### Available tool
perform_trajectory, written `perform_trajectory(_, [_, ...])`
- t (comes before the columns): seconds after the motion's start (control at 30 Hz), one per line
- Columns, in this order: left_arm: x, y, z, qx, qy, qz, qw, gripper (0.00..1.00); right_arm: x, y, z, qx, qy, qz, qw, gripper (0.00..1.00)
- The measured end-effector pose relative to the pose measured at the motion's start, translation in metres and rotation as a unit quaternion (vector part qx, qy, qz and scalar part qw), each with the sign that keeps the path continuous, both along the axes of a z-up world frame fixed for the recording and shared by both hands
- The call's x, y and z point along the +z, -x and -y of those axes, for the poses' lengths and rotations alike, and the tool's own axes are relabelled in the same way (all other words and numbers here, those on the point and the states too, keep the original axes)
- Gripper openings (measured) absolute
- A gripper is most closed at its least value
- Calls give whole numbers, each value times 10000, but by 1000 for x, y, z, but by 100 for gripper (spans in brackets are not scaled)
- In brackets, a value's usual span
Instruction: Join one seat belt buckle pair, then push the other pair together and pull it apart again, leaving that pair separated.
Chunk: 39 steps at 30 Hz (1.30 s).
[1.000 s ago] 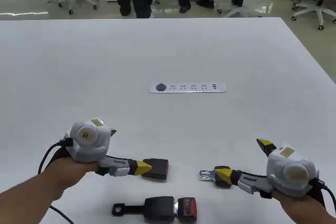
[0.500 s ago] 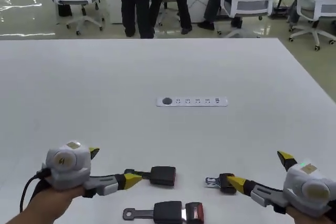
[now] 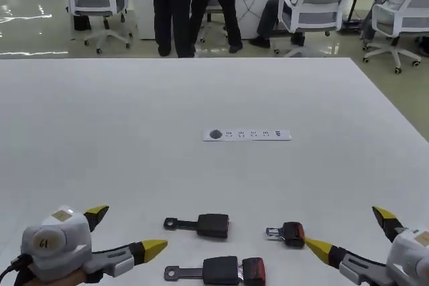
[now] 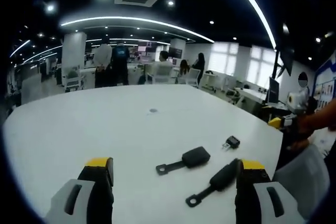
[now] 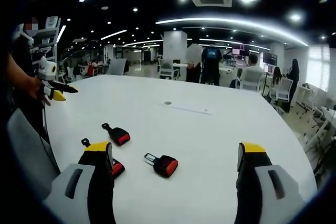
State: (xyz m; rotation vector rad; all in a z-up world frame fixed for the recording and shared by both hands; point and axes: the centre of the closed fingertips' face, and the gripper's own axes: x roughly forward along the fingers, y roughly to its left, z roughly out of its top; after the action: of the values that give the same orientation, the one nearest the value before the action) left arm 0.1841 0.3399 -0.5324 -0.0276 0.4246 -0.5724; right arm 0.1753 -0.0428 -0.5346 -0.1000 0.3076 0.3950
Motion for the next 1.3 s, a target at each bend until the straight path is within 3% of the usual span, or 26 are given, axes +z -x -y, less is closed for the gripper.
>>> perform_trajectory(0.07, [6, 7, 5, -135, 24, 65, 9999, 100, 1, 5, 3, -6, -2, 5, 10000, 100])
perform_trajectory(0.17, [12, 15, 1, -236, -28, 214, 9995, 100, 1, 13, 5, 8, 34, 17, 10000, 100])
perform_trajectory(0.23, [17, 19, 3, -290, 24, 234, 9993, 100, 1, 17, 8, 25, 28, 30, 10000, 100])
perform_trajectory(0.3, [22, 24, 6, -358, -55, 318, 9988, 100, 1, 21, 8, 56, 38, 37, 10000, 100])
perform_trajectory(0.47, [26, 32, 4, -474, -65, 346, 9983, 100, 2, 30, 11, 88, 21, 42, 10000, 100])
perform_trajectory(0.63, [21, 42, 6, -612, -94, 273, 9977, 100, -1, 36, 9, 232, 75, 6, 9997, 100])
perform_trajectory(0.73, [17, 49, 6, -820, -308, 237, 9959, 100, 0, 38, 7, 302, 98, 2, 9995, 100])
perform_trajectory(0.97, [19, 51, 4, -823, -234, 264, 9960, 100, -2, 42, 0, 560, 253, -19, 9981, 100])
perform_trajectory(1.3, [21, 55, 8, -937, -151, 285, 9951, 100, -4, 46, -6, 745, 245, -46, 9969, 100])
